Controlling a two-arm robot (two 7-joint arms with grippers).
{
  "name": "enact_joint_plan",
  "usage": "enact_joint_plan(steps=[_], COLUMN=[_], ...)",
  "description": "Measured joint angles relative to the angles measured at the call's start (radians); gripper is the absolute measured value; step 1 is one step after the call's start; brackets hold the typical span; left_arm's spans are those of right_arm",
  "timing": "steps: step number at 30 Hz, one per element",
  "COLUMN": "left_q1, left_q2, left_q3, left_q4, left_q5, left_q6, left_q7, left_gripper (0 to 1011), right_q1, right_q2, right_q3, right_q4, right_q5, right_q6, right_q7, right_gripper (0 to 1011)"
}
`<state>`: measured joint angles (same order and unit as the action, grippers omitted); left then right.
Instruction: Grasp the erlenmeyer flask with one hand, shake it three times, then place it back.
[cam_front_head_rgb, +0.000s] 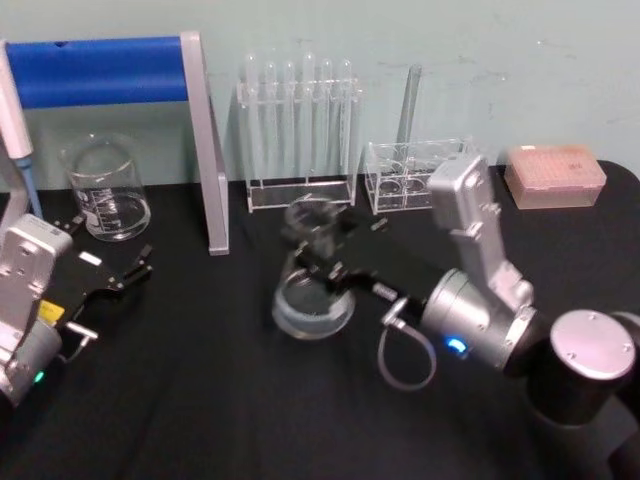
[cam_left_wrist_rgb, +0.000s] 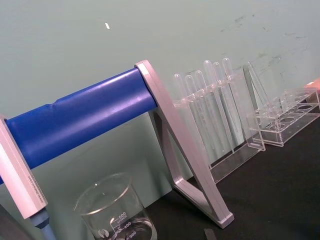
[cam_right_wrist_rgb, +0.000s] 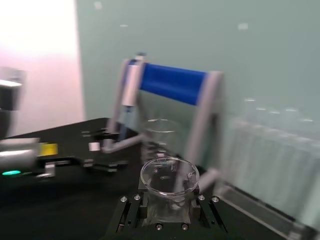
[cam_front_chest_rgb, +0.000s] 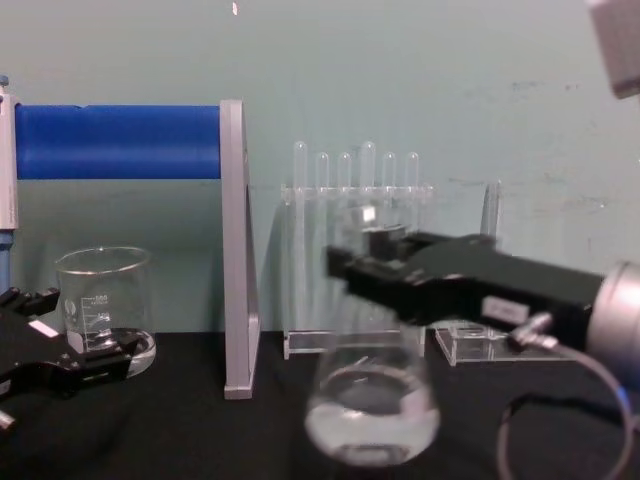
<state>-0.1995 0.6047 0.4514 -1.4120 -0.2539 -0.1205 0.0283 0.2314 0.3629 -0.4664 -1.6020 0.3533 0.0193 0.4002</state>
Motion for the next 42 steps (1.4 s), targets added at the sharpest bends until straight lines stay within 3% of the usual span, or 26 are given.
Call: enact_joint_plan(steps=[17, 25, 33, 37, 42], left_q1=[0.0, 0.0, 0.0, 0.0, 0.0], left_q2=[0.0, 0.0, 0.0, 0.0, 0.0], left_q3=[0.0, 0.0, 0.0, 0.0, 0.0], left_q4=[0.0, 0.0, 0.0, 0.0, 0.0], left_q5=[0.0, 0.0, 0.0, 0.0, 0.0], left_q6=[0.0, 0.0, 0.0, 0.0, 0.0], left_q7=[0.0, 0.0, 0.0, 0.0, 0.0], left_gripper=[1001, 1001, 1001, 1001, 1001], right_q1=[-0.01, -0.018, -0.021, -0.025, -0.028], right_q2=[-0.009, -0.02, -0.036, -0.043, -0.047], right_q3=[0.189, 0.229, 0.222, 0.197, 0.141], right_q4=[0.051, 0.056, 0.053, 0.041, 0.021], right_q5=[-0.029, -0.043, -0.053, -0.053, -0.048], right_q6=[-0.019, -0.02, -0.012, -0.006, 0.001], right_q7=[-0.132, -0.143, -0.115, -0.084, -0.028], right_gripper=[450, 450, 450, 450, 450])
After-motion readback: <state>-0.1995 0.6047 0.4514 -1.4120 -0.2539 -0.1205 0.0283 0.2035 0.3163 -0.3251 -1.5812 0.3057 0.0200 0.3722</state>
